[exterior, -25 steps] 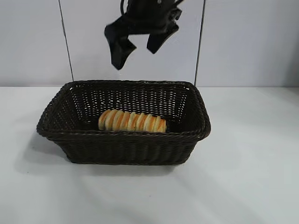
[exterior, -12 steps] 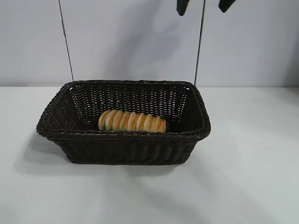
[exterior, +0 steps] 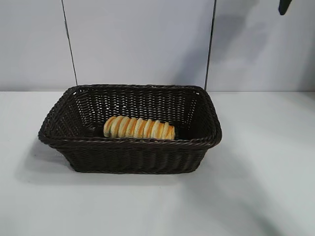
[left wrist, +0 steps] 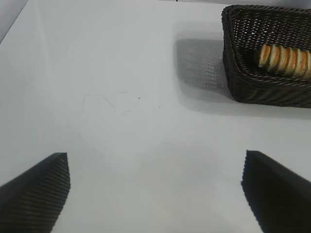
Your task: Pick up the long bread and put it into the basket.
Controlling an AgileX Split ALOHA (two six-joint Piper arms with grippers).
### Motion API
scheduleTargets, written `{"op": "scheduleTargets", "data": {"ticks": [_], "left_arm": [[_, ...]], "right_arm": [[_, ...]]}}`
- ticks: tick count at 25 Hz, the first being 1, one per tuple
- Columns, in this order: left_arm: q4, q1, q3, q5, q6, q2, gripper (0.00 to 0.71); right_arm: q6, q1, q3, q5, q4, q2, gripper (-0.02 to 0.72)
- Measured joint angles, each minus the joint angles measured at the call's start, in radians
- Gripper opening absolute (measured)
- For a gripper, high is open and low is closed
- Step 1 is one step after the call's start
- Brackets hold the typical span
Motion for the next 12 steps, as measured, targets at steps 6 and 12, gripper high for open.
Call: {"op": "scheduleTargets", "data": {"ticks": [6,12], "left_arm": [[0.0,0.0,0.0,0.0,0.0,0.0,0.691],[0.0,0.0,0.0,0.0,0.0,0.0,0.691]], "right_arm": [[-0.003,0.0,0.122,0.007,0.001,-0.222,0.695],[0.001,0.0,0.205,0.01,0.001,-0.506,0.695]]}}
